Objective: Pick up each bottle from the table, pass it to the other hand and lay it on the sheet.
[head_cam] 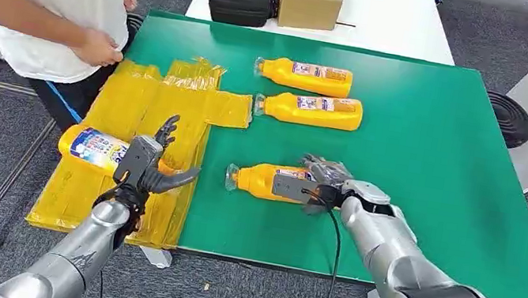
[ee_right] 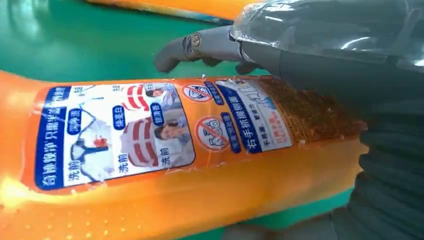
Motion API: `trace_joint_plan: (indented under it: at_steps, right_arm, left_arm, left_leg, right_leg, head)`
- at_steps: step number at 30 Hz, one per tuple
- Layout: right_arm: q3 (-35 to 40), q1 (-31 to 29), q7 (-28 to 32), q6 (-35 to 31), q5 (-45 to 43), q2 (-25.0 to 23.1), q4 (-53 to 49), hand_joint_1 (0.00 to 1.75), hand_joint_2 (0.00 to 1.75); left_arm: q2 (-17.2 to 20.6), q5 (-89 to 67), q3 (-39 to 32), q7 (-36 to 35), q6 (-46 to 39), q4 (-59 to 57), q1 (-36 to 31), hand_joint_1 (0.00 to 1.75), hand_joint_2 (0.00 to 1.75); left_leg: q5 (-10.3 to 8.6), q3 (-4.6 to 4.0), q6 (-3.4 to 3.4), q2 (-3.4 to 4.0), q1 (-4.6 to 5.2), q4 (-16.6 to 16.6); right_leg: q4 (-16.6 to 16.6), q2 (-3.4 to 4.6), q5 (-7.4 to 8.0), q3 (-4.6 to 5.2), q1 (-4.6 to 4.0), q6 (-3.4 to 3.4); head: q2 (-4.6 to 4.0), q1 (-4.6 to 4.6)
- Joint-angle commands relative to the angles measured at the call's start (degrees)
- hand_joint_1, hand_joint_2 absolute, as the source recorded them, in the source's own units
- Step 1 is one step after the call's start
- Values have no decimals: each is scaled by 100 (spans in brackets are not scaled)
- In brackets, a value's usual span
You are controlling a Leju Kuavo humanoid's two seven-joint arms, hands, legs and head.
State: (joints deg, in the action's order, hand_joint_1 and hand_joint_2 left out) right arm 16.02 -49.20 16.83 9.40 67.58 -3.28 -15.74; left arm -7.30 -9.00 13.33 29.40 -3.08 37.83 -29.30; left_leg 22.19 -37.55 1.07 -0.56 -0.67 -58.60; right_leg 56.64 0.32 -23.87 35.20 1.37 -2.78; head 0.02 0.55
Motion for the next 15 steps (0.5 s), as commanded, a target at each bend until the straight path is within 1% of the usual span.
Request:
trace_joint_plan:
  at_steps: [1, 4, 5, 8, 9, 11, 12, 14, 15]
  right_arm:
    - [-203, 0, -137, 211, 27, 88, 321, 175, 175]
    - [-182, -60, -177, 215, 62, 132, 297, 175, 175]
    - [-137, -91, -189, 197, 117, 147, 282, 175, 175]
    - [-119, -160, -113, 145, 148, 169, 235, 175, 175]
    - [-191, -178, 38, -62, 89, 168, 177, 175, 175]
    - [-283, -230, 162, -178, 11, 155, 162, 175, 175]
    - [-508, -220, 459, -499, -228, 149, 43, 175, 175]
    - [-742, -246, 775, -851, -479, 161, -39, 175, 175]
    - [-1049, -161, 1166, -1450, -818, 165, -248, 175, 175]
  left_arm:
    - [36, 20, 200, -74, -27, -337, -218, 0, 175]
    - [46, 34, 189, -72, -33, -320, -216, 0, 175]
    - [45, 43, 180, -69, -39, -311, -216, 0, 175]
    - [38, 60, 164, -64, -48, -283, -211, 0, 175]
    - [36, 100, 120, -60, -66, -221, -179, 0, 175]
    - [42, 116, 92, -67, -105, -183, -161, 0, 175]
    - [49, 158, 33, -39, -161, -121, -109, 0, 175]
    - [82, 221, -43, -11, -215, 117, 44, 0, 175]
    - [90, 319, -151, 4, -306, 345, 204, 0, 175]
  left_leg:
    - [6, 25, -2, -9, -4, 5]
    - [3, 15, -1, -8, -4, 2]
    - [6, 23, -1, -8, -3, 3]
    - [6, 19, -1, -4, -2, 2]
    - [5, 13, -1, -4, -3, 0]
    - [8, 18, -2, -3, -3, 0]
    - [7, 15, -1, -1, -1, -1]
    - [4, 7, -1, 1, 0, 0]
    - [10, 15, -1, 6, 0, -2]
  right_leg:
    - [-9, -17, -9, -32, -8, 16]
    - [-5, -13, -5, -20, -6, 10]
    - [-7, -16, -8, -28, -7, 15]
    - [-5, -12, -8, -24, -5, 15]
    - [-4, -11, -6, -19, -6, 12]
    - [-3, -11, -9, -23, -6, 15]
    - [-1, -8, -8, -18, -4, 14]
    - [-1, -4, -4, -9, -2, 9]
    - [0, -1, -9, -17, -4, 14]
  head:
    - [0, 0]
    - [0, 0]
    - [0, 2]
    - [0, 0]
    - [0, -2]
    - [0, 0]
    - [0, 0]
    - [0, 0]
    - [0, 0]
